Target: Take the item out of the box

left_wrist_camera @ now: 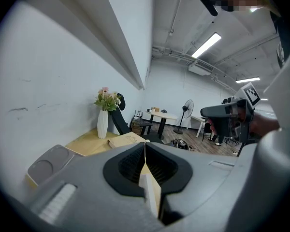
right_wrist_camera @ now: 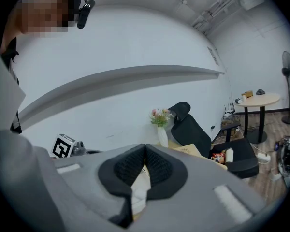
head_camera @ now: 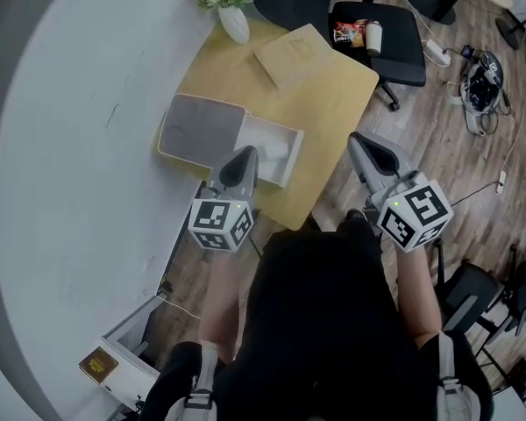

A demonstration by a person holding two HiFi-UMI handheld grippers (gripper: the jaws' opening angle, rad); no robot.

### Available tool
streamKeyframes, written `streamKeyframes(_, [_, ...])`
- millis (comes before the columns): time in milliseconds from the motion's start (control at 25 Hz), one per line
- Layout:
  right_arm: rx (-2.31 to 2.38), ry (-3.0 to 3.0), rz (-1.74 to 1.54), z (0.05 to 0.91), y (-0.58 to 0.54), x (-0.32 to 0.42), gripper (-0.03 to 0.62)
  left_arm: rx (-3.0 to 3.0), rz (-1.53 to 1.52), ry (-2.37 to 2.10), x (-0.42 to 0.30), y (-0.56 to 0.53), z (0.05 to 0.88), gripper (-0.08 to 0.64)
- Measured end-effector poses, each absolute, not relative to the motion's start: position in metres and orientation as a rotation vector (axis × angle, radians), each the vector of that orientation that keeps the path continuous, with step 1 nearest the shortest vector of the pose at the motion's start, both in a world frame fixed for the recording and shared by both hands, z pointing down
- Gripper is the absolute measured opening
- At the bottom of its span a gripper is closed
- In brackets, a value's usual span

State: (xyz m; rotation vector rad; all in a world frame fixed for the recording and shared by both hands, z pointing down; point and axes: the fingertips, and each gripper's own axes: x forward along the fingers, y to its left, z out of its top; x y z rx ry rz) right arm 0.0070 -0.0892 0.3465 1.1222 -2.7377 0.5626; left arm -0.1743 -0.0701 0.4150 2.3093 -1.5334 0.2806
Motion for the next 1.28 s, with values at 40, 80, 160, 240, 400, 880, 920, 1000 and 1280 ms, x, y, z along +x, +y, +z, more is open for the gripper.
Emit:
streamKeyframes(40, [1.125, -2.729, 0.566, 0.349, -0.089, 0.005, 0.003, 2.311, 0.295, -1.528, -0.176, -0.071, 0.420, 0.011])
streamKeyframes(80, [1.128, -2.720, 0.570, 0.351, -0.089, 0.004, 0.003, 2.315, 0.310, -1.519, -0.177, -0.071, 0.424, 0.012])
streamKeyframes(160, [1.130, -2.706, 0.577, 0.354, -0.088, 0.001, 0.003, 2.323, 0.337, -1.497, -0.178, -0.071, 0.432, 0.012])
streamKeyframes(240, [1.128, -2.693, 0.581, 0.358, -0.087, -0.003, 0.003, 2.324, 0.351, -1.483, -0.180, -0.073, 0.439, 0.012])
streamKeyframes(400, [1.131, -2.662, 0.599, 0.369, -0.088, -0.008, 0.003, 2.346, 0.361, -1.453, -0.180, -0.074, 0.448, 0.012])
streamKeyframes(880, [1.053, -2.628, 0.622, 0.387, -0.077, -0.025, 0.003, 2.358, 0.431, -1.389, -0.165, -0.075, 0.478, 0.014])
streamKeyframes(920, [1.048, -2.625, 0.628, 0.390, -0.076, -0.025, 0.003, 2.359, 0.440, -1.383, -0.164, -0.075, 0.480, 0.014])
streamKeyframes(1000, [1.043, -2.615, 0.642, 0.394, -0.076, -0.026, 0.003, 2.360, 0.457, -1.368, -0.162, -0.076, 0.484, 0.014])
streamKeyframes(1280, [1.006, -2.600, 0.680, 0.407, -0.075, -0.036, 0.003, 2.337, 0.567, -1.312, -0.160, -0.076, 0.513, 0.053])
